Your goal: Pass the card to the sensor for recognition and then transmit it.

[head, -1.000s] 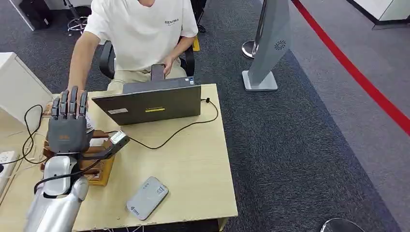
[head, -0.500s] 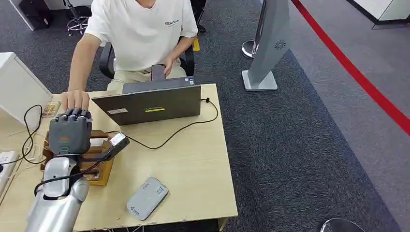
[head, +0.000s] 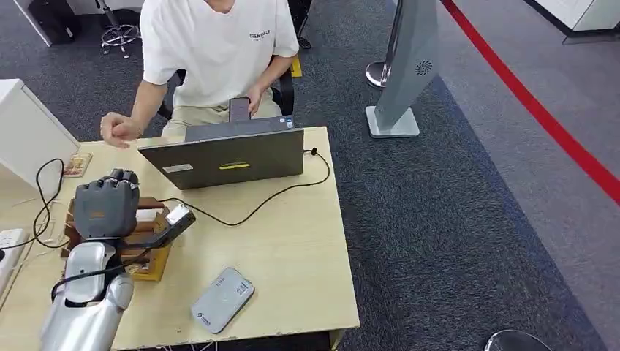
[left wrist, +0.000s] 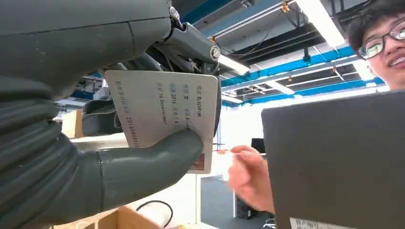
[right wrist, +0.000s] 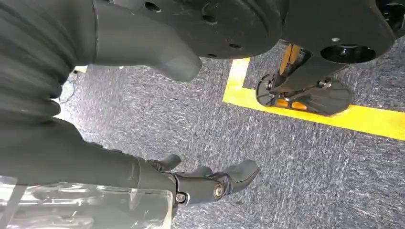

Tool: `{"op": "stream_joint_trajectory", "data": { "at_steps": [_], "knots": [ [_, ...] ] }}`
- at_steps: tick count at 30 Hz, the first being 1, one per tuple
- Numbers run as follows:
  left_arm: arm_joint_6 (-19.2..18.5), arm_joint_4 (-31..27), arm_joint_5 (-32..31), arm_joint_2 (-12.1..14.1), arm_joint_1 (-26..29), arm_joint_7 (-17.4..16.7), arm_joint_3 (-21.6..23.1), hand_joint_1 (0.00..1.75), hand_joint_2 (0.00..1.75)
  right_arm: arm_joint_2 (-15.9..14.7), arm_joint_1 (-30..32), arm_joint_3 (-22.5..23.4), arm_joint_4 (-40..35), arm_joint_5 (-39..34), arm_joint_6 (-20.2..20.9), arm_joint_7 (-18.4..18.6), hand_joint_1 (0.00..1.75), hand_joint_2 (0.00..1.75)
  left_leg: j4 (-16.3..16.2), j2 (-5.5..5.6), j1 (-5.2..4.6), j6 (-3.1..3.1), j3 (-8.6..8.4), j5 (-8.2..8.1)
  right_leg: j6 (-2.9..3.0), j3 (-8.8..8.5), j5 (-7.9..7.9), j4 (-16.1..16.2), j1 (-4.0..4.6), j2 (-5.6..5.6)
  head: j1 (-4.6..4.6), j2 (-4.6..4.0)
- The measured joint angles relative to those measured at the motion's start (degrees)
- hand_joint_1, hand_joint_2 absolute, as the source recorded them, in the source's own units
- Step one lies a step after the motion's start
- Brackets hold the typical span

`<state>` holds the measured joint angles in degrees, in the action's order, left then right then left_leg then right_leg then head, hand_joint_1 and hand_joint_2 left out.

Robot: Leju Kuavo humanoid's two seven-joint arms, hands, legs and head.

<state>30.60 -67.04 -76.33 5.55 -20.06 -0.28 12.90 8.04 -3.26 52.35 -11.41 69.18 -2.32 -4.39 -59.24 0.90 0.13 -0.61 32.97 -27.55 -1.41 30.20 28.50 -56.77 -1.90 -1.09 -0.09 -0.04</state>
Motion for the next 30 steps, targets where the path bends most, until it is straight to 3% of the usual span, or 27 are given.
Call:
{"op": "stream_joint_trajectory", "data": {
  "at_steps": [4, 11, 17, 23, 30],
  "knots": [
    [0.5, -3.5, 0.1, 0.0, 4.1, 1.0, 0.0, 1.75, 1.75, 0.4, 0.0, -0.1, 0.1, 0.3, -1.0, -0.1, 0.0, 1.75, 0.0, 0.0, 0.0, 0.0, 0.04, -0.01, 0.0, 0.03, 0.01, 0.0, 0.0, -0.01, -0.02, -0.02],
    [3.8, -15.8, 0.4, 0.2, 19.3, 6.4, 0.3, 1.75, 1.75, 2.6, 0.1, -0.1, 0.3, -0.9, -4.0, -0.8, 0.0, 1.75, 0.0, -0.08, 0.01, 0.03, 0.12, -0.09, -0.01, 0.17, 0.1, 0.0, 0.0, -0.11, -0.02, -0.02],
    [7.4, -23.0, -2.8, 0.2, 28.3, 7.5, 3.6, 1.75, 1.75, 2.8, 0.3, 0.4, 0.3, -2.6, -3.8, -0.9, 0.0, 1.75, 0.0, -0.07, 0.0, 0.01, 0.16, -0.11, -0.04, 0.21, 0.11, 0.0, -0.01, -0.08, -0.02, -0.02],
    [8.9, -25.7, -6.0, 0.9, 31.5, 6.6, 9.3, 1.75, 1.75, 3.0, 0.5, 1.6, 0.3, -3.8, -4.1, -0.3, 0.0, 1.75, 0.0, -0.05, 0.0, 0.0, 0.15, -0.1, -0.04, 0.26, 0.1, 0.0, 0.0, -0.04, -0.02, 0.0],
    [8.8, -25.3, -5.9, 1.1, 30.2, 4.8, 13.4, 1.75, 1.75, 3.0, 0.6, 2.8, 0.3, -4.4, -4.0, -1.0, 0.0, 1.75, 0.0, -0.05, 0.01, 0.01, 0.14, -0.09, -0.03, 0.19, 0.07, 0.0, 0.0, -0.03, -0.02, -0.02]
  ]
}}
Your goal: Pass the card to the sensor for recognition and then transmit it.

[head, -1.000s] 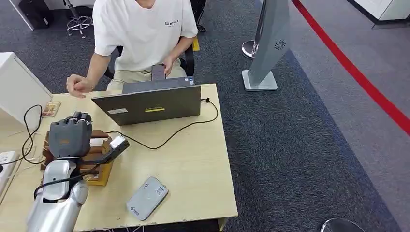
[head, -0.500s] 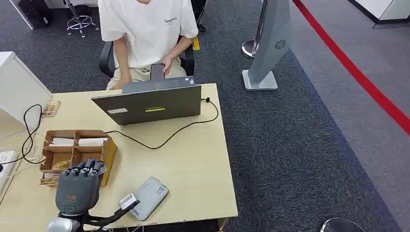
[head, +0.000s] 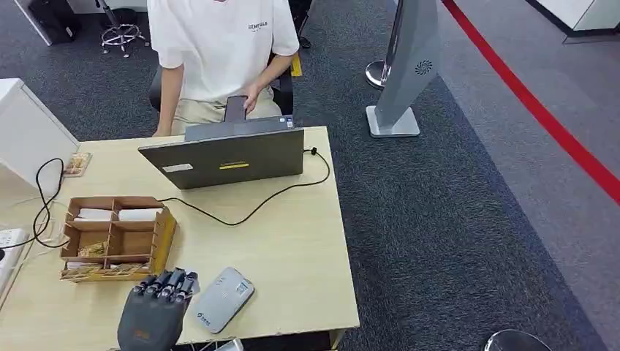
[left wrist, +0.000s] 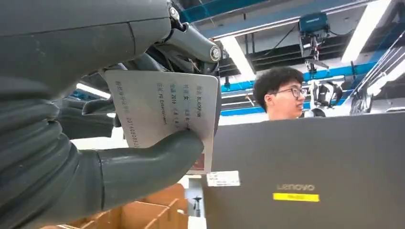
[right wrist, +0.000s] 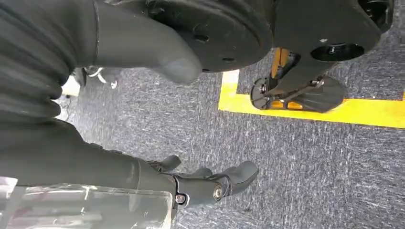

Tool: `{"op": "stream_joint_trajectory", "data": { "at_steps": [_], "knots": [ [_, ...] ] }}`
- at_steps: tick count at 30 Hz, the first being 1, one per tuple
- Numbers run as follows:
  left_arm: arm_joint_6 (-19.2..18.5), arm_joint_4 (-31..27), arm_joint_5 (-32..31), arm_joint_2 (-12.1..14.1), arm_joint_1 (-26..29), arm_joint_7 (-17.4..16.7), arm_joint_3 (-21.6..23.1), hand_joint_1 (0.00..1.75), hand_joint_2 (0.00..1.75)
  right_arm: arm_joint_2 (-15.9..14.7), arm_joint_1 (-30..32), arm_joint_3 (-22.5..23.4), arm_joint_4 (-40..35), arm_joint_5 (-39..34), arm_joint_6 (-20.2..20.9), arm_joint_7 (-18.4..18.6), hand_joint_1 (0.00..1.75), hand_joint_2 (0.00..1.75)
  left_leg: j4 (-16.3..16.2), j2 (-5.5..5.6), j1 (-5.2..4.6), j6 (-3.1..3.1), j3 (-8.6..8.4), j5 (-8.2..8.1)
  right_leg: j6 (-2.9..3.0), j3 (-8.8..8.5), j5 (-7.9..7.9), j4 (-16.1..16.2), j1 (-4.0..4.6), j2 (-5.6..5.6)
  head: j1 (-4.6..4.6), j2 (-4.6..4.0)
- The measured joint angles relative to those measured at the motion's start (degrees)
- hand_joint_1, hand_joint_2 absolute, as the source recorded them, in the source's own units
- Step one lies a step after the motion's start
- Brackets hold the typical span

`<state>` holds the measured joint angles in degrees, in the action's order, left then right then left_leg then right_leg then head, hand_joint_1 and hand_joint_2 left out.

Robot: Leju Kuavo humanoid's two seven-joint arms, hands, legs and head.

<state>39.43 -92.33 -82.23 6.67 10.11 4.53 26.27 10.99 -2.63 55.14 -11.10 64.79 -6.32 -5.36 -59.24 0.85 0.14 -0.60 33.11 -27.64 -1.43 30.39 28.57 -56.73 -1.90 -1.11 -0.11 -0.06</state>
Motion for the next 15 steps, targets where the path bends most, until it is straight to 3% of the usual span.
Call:
{"op": "stream_joint_trajectory", "data": {
  "at_steps": [15],
  "knots": [
    [-1.7, 12.7, 0.5, -3.7, -5.4, -1.2, 1.0, 1.75, 1.75, 0.0, 0.2, 0.9, 0.0, 0.0, -0.2, -0.1, 0.0, 1.75, 0.0, -0.01, -0.01, 0.0, 0.01, 0.0, -0.02, 0.01, -0.01, 0.0, -0.01, -0.01, 0.0, 0.02]
  ]
}}
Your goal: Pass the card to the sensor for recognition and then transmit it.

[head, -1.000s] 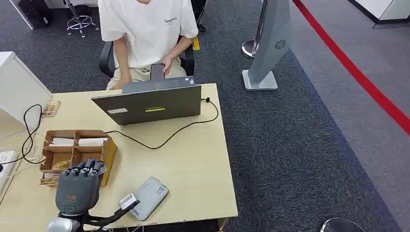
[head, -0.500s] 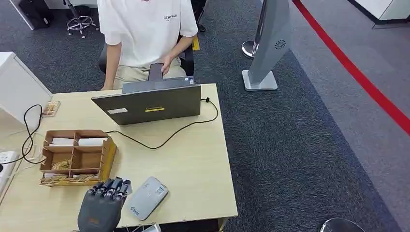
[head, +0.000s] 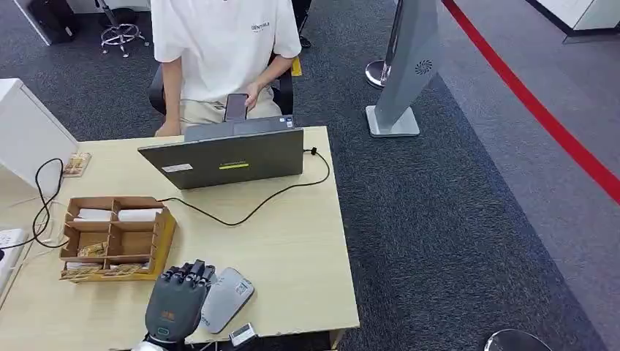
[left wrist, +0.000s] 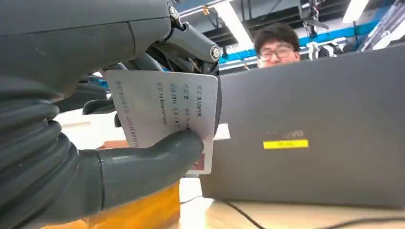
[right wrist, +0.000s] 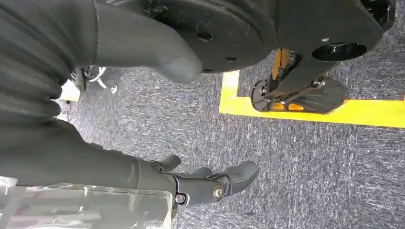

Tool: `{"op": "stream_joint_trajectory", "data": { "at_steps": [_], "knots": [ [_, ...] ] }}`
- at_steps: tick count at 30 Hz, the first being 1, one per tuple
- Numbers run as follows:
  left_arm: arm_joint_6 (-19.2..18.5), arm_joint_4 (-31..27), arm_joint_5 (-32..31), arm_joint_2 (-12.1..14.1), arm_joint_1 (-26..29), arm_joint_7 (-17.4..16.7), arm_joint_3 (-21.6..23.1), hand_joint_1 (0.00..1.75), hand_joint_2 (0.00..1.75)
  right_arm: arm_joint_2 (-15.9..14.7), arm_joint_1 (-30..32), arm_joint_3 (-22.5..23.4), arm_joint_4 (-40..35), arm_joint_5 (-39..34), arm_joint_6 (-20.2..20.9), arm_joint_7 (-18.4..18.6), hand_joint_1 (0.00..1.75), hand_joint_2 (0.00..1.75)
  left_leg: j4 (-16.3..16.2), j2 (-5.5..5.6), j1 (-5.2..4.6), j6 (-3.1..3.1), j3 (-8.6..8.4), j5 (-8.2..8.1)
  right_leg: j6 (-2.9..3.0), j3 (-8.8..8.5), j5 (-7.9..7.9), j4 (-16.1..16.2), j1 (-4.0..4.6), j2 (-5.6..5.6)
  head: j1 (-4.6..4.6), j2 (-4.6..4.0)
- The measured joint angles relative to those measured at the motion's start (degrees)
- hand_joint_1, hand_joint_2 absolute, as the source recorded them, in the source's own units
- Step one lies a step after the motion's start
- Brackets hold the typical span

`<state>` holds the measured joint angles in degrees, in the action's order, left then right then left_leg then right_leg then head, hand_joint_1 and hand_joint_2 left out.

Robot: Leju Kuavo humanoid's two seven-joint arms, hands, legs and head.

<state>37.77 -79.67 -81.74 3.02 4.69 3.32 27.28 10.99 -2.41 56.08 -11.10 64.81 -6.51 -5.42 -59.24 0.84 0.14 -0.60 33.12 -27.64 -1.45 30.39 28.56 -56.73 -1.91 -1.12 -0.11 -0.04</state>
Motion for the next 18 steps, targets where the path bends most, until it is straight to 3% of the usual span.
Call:
{"op": "stream_joint_trajectory", "data": {
  "at_steps": [18],
  "knots": [
    [-2.4, 5.8, 3.0, -1.7, 0.0, -0.5, 0.2, 1.75, 1.75, 0.0, 0.1, 0.0, 0.0, 1.3, -0.6, -0.4, 0.0, 1.75, 0.0, 0.0, 0.0, 0.0, 0.01, 0.0, 0.0, 0.0, 0.0, 0.0, 0.0, 0.0, 0.0, -0.02]
  ]
}}
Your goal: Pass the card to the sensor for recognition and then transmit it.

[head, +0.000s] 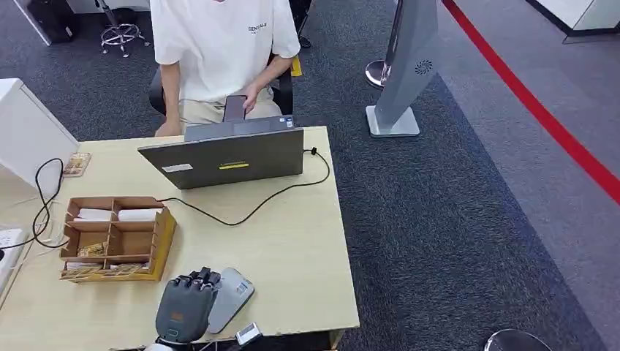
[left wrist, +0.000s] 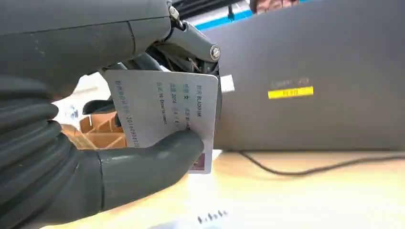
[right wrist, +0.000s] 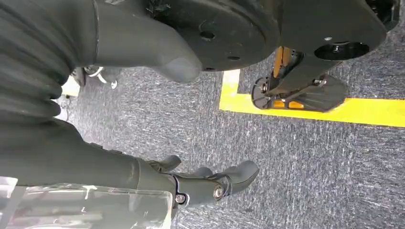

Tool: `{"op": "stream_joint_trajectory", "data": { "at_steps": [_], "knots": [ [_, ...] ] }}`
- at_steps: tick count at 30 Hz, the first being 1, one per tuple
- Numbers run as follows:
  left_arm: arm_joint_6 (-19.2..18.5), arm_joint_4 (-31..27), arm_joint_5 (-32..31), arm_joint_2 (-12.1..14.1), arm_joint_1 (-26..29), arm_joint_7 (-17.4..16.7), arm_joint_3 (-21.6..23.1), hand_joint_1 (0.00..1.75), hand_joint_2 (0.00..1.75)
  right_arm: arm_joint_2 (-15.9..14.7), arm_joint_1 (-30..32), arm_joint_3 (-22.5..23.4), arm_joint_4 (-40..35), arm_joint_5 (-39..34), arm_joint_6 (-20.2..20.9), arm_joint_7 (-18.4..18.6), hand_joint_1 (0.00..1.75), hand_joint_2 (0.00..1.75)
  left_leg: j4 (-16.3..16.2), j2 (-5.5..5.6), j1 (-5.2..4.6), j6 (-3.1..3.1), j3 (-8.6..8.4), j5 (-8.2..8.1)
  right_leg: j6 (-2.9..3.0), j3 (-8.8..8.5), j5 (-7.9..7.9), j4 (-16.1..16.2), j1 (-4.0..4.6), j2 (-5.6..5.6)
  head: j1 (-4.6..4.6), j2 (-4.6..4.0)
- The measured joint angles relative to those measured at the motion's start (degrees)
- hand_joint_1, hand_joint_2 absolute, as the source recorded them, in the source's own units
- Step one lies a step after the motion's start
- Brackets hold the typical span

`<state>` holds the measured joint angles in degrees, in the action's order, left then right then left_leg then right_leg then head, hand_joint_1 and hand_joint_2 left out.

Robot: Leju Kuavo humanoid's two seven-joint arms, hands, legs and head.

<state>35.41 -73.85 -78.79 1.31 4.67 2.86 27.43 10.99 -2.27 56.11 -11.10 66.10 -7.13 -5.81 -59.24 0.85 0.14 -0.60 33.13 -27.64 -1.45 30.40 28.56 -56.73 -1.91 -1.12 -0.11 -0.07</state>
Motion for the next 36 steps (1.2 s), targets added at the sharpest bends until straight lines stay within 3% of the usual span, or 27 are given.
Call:
{"op": "stream_joint_trajectory", "data": {
  "at_steps": [19, 25, 30, 36],
  "knots": [
    [-2.1, 4.6, 3.1, -0.4, -0.1, -0.9, 1.7, 1.75, 1.75, 0.1, 0.1, 0.0, 0.1, 1.4, 0.4, 0.4, 0.0, 1.75, 0.0, 0.01, 0.0, 0.0, 0.0, 0.0, 0.0, 0.0, 0.0, 0.0, 0.0, 0.01, 0.0, 0.02],
    [-4.6, 4.5, 2.0, -0.1, -1.4, -2.0, 1.9, 1.75, 1.75, 0.1, 0.1, 0.0, 0.1, 1.3, 1.0, 0.2, 0.0, 1.75, 0.0, 0.01, 0.0, 0.01, -0.03, 0.02, 0.0, -0.05, -0.01, 0.0, 0.0, 0.03, 0.0, 0.02],
    [-0.1, 1.1, -5.2, 0.6, -1.7, -4.3, 0.8, 1.75, 1.75, 0.1, 0.1, 0.0, 0.1, 1.8, 1.0, 0.0, 0.0, 1.75, 0.0, 0.02, 0.02, 0.02, -0.02, 0.03, 0.01, -0.02, -0.02, 0.0, 0.01, 0.02, 0.0, 0.02],
    [3.0, -8.0, -5.7, 0.7, -4.7, -3.7, -3.2, 1.75, 1.75, 0.1, 0.1, -0.1, 0.1, 2.8, 1.2, 0.5, 0.0, 1.75, 0.0, 0.04, 0.02, 0.01, -0.01, 0.04, 0.02, -0.03, -0.02, 0.0, 0.01, 0.04, 0.0, 0.0]
  ]
}}
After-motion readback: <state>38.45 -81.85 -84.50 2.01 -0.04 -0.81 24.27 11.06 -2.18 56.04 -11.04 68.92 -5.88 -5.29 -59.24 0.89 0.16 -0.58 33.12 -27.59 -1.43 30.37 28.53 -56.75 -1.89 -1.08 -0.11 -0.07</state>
